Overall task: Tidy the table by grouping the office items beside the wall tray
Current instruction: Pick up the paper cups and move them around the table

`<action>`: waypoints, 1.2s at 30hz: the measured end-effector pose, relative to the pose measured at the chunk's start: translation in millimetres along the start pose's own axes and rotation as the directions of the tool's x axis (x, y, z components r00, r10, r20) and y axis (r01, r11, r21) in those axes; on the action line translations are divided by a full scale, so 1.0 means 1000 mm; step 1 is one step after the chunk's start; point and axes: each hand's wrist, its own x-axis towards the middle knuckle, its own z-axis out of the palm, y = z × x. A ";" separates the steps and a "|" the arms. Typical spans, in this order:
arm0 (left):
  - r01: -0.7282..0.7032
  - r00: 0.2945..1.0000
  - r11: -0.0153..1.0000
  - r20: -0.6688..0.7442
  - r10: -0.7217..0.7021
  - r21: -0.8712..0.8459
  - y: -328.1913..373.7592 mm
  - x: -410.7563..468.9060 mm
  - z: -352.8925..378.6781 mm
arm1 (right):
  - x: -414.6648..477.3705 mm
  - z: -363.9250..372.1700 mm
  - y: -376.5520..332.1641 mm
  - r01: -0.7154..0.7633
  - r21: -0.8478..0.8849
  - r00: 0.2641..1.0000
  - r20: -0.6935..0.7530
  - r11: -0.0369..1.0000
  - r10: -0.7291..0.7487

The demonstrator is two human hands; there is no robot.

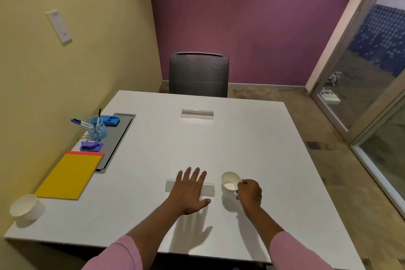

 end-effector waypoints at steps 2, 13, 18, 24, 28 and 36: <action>0.008 1.000 1.000 0.012 -0.008 0.010 -0.001 0.004 0.010 | 0.008 0.008 0.003 -0.014 -0.005 1.000 0.014 1.000 0.014; 0.070 0.996 0.997 0.047 -0.070 -0.011 -0.022 0.010 0.035 | 0.031 0.034 0.012 -0.056 -0.092 0.997 0.043 0.994 0.060; 0.086 0.995 0.996 0.048 -0.085 -0.020 -0.027 0.009 0.037 | 0.038 0.041 0.016 -0.075 -0.106 0.996 0.029 0.992 0.079; 0.093 0.995 0.996 0.045 -0.092 -0.018 -0.032 0.006 0.038 | 0.040 0.043 0.020 -0.076 -0.119 0.995 0.057 0.990 0.084; 0.105 0.993 0.994 0.045 -0.105 -0.014 -0.035 0.000 0.040 | 0.036 0.044 0.018 -0.059 -0.167 0.996 0.059 0.984 0.070; 0.173 0.985 0.985 0.001 -0.173 0.005 -0.052 -0.021 0.027 | -0.003 0.063 0.004 0.278 -0.475 0.934 -0.071 0.835 -0.351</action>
